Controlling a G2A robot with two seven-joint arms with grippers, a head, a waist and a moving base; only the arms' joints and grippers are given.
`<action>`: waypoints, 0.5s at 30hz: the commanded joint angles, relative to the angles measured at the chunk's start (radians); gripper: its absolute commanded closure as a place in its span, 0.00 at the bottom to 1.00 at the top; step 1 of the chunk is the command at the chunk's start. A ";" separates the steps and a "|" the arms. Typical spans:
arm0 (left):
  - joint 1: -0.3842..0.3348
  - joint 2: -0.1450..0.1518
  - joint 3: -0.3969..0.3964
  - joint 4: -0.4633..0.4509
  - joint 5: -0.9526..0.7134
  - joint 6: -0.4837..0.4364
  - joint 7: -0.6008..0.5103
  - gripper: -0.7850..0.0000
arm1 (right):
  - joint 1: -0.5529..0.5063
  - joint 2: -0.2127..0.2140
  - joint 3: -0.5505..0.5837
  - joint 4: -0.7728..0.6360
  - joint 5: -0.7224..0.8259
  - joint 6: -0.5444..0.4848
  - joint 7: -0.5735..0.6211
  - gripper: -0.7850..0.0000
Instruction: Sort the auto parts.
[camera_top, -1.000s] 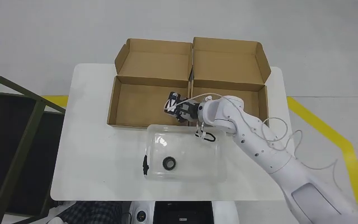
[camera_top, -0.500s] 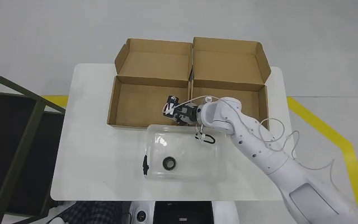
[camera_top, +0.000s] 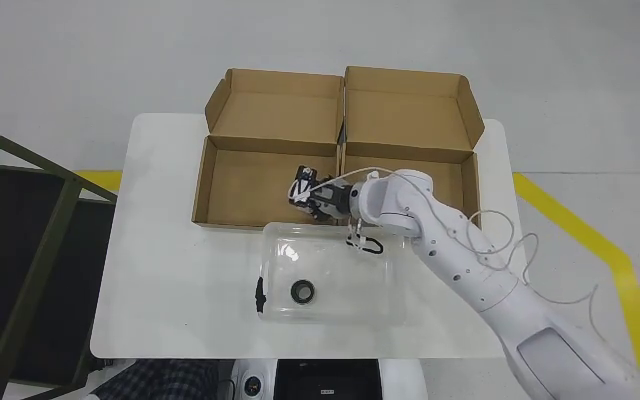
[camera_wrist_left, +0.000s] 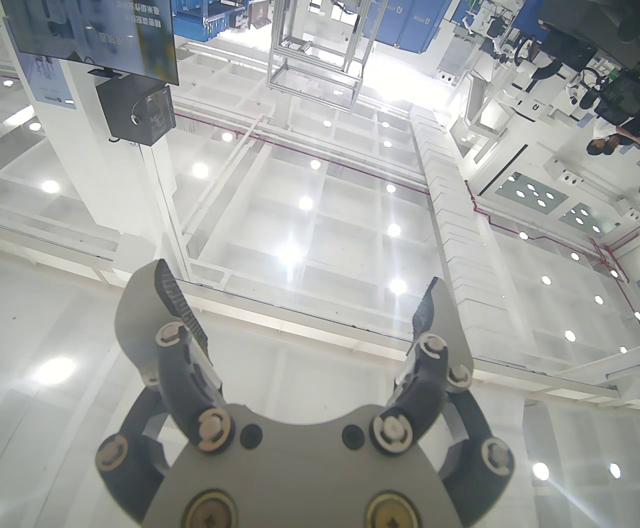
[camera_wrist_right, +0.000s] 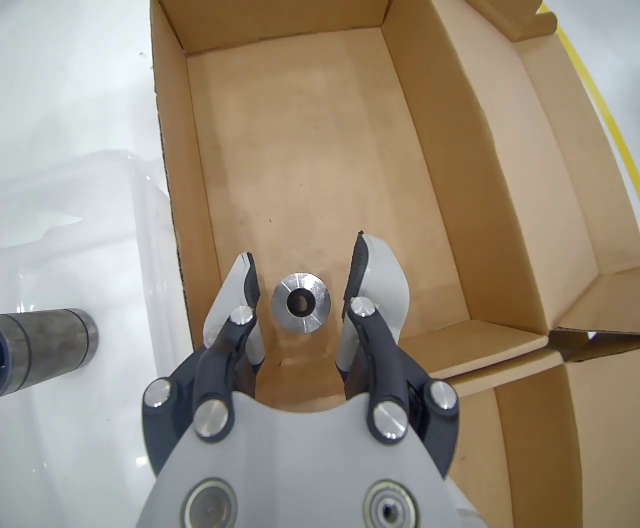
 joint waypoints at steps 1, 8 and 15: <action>0.000 0.000 0.000 0.000 0.000 0.000 0.000 0.00 | -0.011 0.006 0.022 -0.035 0.000 -0.004 -0.001 0.51; 0.000 0.000 0.000 0.000 0.000 0.000 0.000 0.00 | -0.099 0.037 0.098 -0.192 -0.007 -0.046 0.007 0.52; 0.000 0.000 0.000 0.000 0.000 0.000 0.000 0.00 | -0.231 0.072 0.170 -0.353 -0.027 -0.107 0.020 0.53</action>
